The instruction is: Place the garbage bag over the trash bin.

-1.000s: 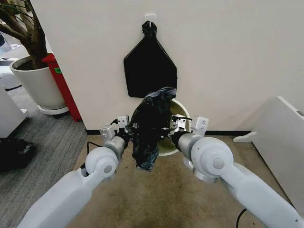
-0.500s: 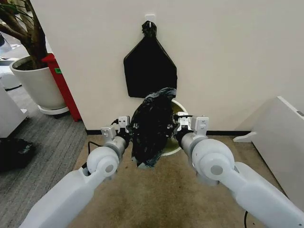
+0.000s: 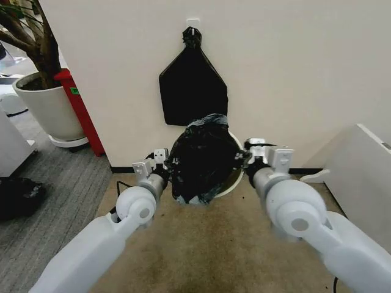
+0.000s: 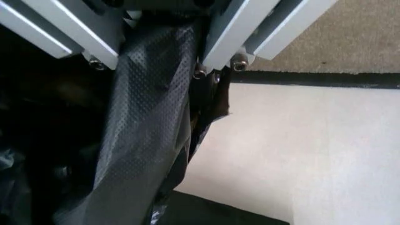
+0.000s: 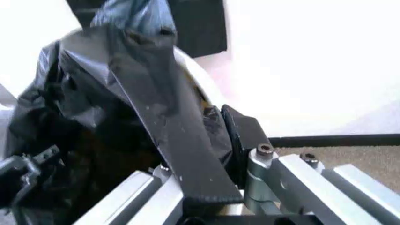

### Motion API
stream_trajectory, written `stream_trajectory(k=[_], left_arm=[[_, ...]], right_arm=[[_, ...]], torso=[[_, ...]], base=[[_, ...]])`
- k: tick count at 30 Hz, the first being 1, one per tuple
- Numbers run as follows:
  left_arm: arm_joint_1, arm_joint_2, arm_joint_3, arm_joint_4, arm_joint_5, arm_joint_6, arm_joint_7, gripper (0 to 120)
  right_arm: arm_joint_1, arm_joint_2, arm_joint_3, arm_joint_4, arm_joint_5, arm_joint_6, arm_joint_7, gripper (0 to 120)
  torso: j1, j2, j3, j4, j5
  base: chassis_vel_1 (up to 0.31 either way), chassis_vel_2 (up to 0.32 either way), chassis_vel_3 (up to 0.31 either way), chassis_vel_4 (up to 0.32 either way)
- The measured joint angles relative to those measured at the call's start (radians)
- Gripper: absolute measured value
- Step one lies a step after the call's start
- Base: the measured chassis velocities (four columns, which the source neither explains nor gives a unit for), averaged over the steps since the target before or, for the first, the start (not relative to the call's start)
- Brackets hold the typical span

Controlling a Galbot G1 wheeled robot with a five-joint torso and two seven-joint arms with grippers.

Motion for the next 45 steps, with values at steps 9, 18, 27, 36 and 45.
stream_trajectory(k=[9, 18, 27, 36, 45], left_arm=[[-0.003, -0.009, 0.000, 0.009, -0.034, 0.003, -0.004, 0], [0.018, -0.005, -0.021, 0.003, -0.057, -0.010, 0.038, 0], [0.047, 0.017, -0.050, -0.015, -0.060, -0.034, 0.084, 0], [0.074, 0.028, -0.091, -0.020, -0.065, -0.039, 0.104, 0], [0.083, 0.031, -0.107, -0.014, -0.097, -0.038, 0.104, 0]], right_arm=[[-0.070, -0.015, 0.133, 0.000, 0.111, 0.007, -0.031, 0], [-0.054, -0.035, 0.229, -0.091, 0.311, 0.020, -0.061, 0], [-0.054, -0.067, 0.246, -0.168, 0.445, -0.028, -0.123, 0], [-0.084, -0.093, 0.268, -0.154, 0.513, -0.030, -0.150, 0], [-0.058, -0.089, 0.314, -0.111, 0.596, 0.083, -0.080, 4]], torso=[[0.000, 0.000, 0.000, 0.0000, 0.0001], [0.000, 0.000, 0.000, 0.0002, -0.0002], [0.000, 0.000, 0.000, 0.0002, -0.0002], [0.000, 0.000, 0.000, 0.0001, -0.0002], [0.000, 0.000, 0.000, 0.0003, -0.0003]], base=[[0.000, 0.000, 0.000, 0.000], [0.000, 0.000, 0.000, 0.000], [0.000, 0.000, 0.000, 0.000], [0.000, 0.000, 0.000, 0.000], [0.000, 0.000, 0.000, 0.000]])
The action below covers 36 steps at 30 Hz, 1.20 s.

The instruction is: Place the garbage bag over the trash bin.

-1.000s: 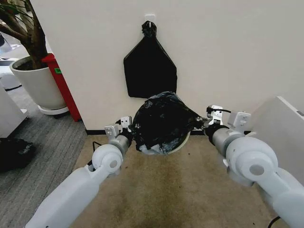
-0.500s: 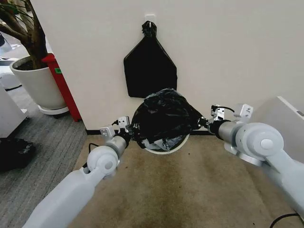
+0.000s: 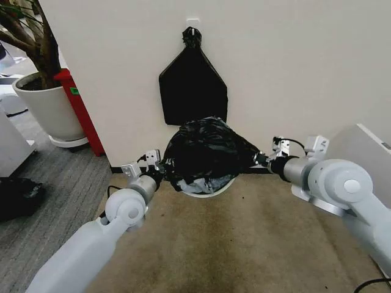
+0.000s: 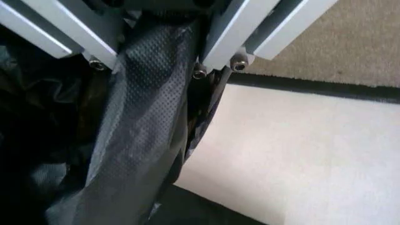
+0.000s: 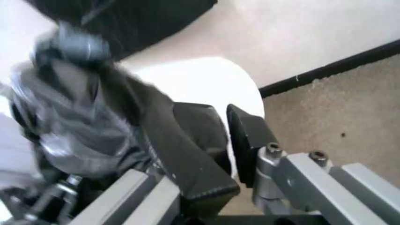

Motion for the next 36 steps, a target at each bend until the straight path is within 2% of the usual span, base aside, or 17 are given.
stream_trajectory(k=[4, 5, 6, 10, 21, 22, 23, 27, 32, 36], left_arm=[[-0.001, 0.001, -0.008, 0.009, -0.038, 0.001, 0.000, 0], [-0.002, 0.002, -0.010, 0.013, -0.053, 0.002, 0.001, 0], [-0.002, 0.002, -0.010, 0.013, -0.053, 0.002, 0.001, 0], [-0.004, 0.005, -0.012, 0.019, -0.085, 0.002, 0.006, 0], [-0.015, 0.018, -0.010, 0.018, -0.103, 0.002, 0.027, 0], [-0.015, 0.018, -0.010, 0.018, -0.103, 0.002, 0.027, 0], [-0.013, 0.021, -0.011, 0.018, -0.105, 0.002, 0.033, 0], [-0.010, 0.029, -0.016, 0.017, -0.116, 0.003, 0.054, 0], [-0.009, 0.039, -0.021, 0.016, -0.123, 0.003, 0.080, 0], [-0.008, 0.044, -0.024, 0.016, -0.128, 0.003, 0.094, 0]], right_arm=[[-0.026, 0.000, 0.084, -0.003, 0.132, 0.022, 0.023, 14], [-0.042, 0.001, 0.124, -0.013, 0.202, 0.025, 0.032, 19], [-0.042, 0.001, 0.124, -0.013, 0.202, 0.025, 0.032, 19], [-0.097, 0.012, 0.220, -0.052, 0.375, 0.002, 0.040, 38], [-0.148, 0.028, 0.252, -0.055, 0.367, -0.028, 0.032, 79], [-0.148, 0.028, 0.252, -0.055, 0.367, -0.028, 0.032, 79], [-0.148, 0.031, 0.254, -0.063, 0.366, -0.036, 0.024, 85], [-0.167, 0.037, 0.264, -0.129, 0.371, -0.118, -0.032, 98], [-0.215, 0.029, 0.283, -0.194, 0.358, -0.266, -0.145, 100], [-0.222, 0.026, 0.272, -0.215, 0.314, -0.286, -0.207, 100]], torso=[[0.000, 0.000, 0.000, -0.0002, 0.0000], [0.000, 0.000, 0.000, -0.0003, 0.0000], [0.000, 0.000, 0.000, -0.0003, 0.0000], [0.000, 0.000, 0.000, -0.0003, 0.0001], [0.000, 0.000, 0.000, -0.0002, 0.0000], [0.000, 0.000, 0.000, -0.0002, 0.0000], [0.000, 0.000, 0.000, -0.0002, 0.0000], [0.000, 0.000, 0.000, 0.0000, -0.0001], [0.000, 0.000, 0.000, -0.0003, 0.0002], [0.000, 0.000, 0.000, -0.0003, -0.0001]], base=[[0.000, 0.000, 0.000, 0.000], [0.000, 0.000, 0.000, 0.000], [0.000, 0.000, 0.000, 0.000], [0.000, 0.000, 0.000, 0.000], [0.000, 0.000, 0.000, 0.000], [0.000, 0.000, 0.000, 0.000], [0.000, 0.000, 0.000, 0.000], [0.000, 0.000, 0.000, 0.000], [0.000, 0.000, 0.000, 0.000], [0.000, 0.000, 0.000, 0.000]])
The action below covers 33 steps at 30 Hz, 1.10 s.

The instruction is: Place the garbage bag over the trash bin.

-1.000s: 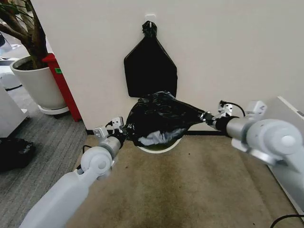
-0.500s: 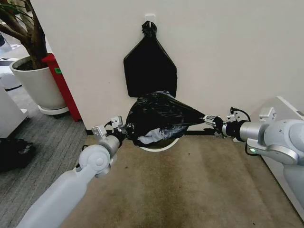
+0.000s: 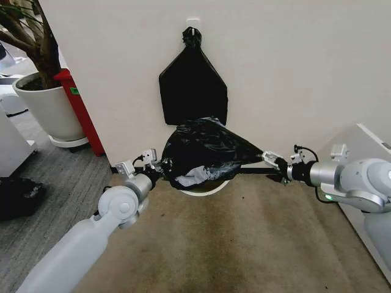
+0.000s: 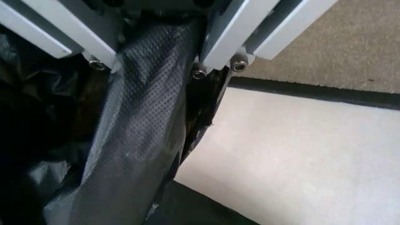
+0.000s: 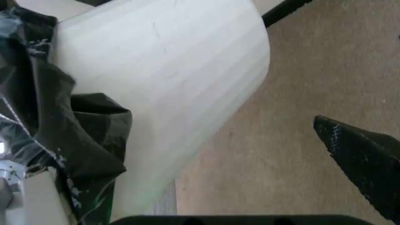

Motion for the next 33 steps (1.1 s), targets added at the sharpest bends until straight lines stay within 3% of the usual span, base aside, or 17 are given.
stream_trajectory(k=[2, 6, 12, 27, 33], left_arm=[[0.000, 0.000, 0.000, 0.000, -0.002, 0.000, 0.007, 0], [-0.003, -0.005, 0.000, 0.004, -0.013, 0.000, 0.021, 0], [-0.015, -0.012, 0.002, 0.015, -0.022, -0.001, 0.027, 0], [-0.030, -0.026, 0.001, 0.053, -0.059, -0.003, 0.025, 0], [-0.031, -0.031, 0.003, 0.061, -0.082, -0.003, 0.018, 0]], right_arm=[[0.001, 0.002, -0.014, -0.008, -0.037, 0.005, -0.028, 100], [0.000, 0.004, -0.083, -0.040, -0.264, 0.022, -0.156, 100], [-0.012, 0.000, -0.112, -0.046, -0.365, 0.053, -0.240, 100], [-0.027, -0.022, 0.042, 0.069, -0.007, 0.064, -0.070, 100], [-0.027, -0.011, 0.059, 0.112, 0.050, 0.119, -0.056, 100]], torso=[[0.000, 0.000, 0.000, 0.0001, 0.0002], [0.000, 0.000, 0.000, 0.0002, 0.0002], [0.000, 0.000, 0.000, 0.0000, 0.0003], [0.000, 0.000, 0.000, 0.0001, 0.0001], [0.000, 0.000, 0.000, 0.0000, 0.0000]], base=[[0.000, 0.000, 0.000, 0.000], [0.000, 0.000, 0.000, 0.000], [0.000, 0.000, 0.000, 0.000], [0.000, 0.000, 0.000, 0.000], [0.000, 0.000, 0.000, 0.000]])
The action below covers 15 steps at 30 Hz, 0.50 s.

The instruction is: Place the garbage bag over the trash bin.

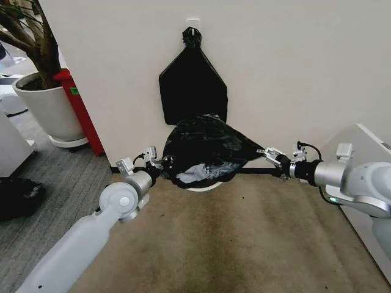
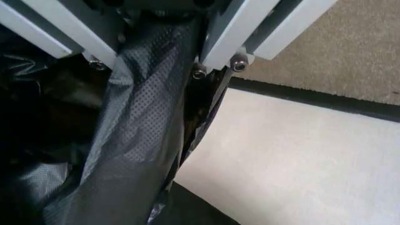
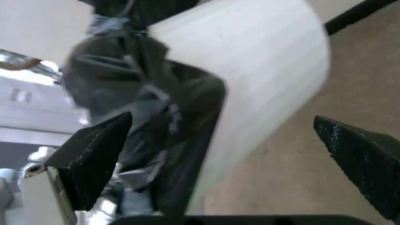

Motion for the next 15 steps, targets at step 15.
stream_trajectory(k=[15], left_arm=[[-0.035, -0.004, 0.040, 0.012, 0.161, -0.033, -0.062, 0]], right_arm=[[0.240, 0.062, -0.180, 0.233, -0.069, 0.308, 0.558, 100]], torso=[[0.000, 0.000, 0.000, 0.0006, -0.0004]], base=[[0.000, 0.000, 0.000, 0.000]])
